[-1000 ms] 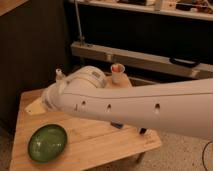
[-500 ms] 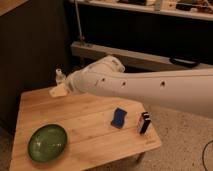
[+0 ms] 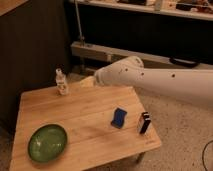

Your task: Move the arm in a circular motion

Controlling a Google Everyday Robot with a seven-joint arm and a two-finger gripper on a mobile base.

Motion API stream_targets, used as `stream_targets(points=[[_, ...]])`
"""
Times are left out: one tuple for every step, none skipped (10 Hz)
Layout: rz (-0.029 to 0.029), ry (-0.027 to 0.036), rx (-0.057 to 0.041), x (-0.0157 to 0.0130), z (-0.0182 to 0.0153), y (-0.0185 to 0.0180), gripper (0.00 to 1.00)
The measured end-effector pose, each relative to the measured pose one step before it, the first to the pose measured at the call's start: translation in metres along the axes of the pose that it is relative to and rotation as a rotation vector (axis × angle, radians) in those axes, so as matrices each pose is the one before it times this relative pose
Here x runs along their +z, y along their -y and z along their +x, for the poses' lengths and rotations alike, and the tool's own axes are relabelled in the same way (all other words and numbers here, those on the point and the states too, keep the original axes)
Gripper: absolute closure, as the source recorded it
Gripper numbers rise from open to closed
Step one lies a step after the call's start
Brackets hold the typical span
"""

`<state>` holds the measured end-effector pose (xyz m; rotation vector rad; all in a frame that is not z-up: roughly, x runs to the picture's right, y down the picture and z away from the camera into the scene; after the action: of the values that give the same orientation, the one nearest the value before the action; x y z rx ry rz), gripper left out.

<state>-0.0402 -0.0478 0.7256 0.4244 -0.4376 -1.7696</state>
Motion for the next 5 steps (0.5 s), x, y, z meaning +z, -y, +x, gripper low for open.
stream_targets(points=[[-0.03599,0.01487,0.05759,0.00825,-0.01077,-0.04044,0.2],[-0.0262,0.01069,0.04235,0.00489,-0.00917,-0.02822,0.2],[-0.03608,0.01011,0.05266,0.00254,-0.0123,-0.03641,0.2],[-0.03604,0.00678,0.04497,-0.00192,-0.01064,-0.03066,0.2],[-0.0336,0.00124,0.03874,-0.00582,-0.0101,-0.02767,0.2]])
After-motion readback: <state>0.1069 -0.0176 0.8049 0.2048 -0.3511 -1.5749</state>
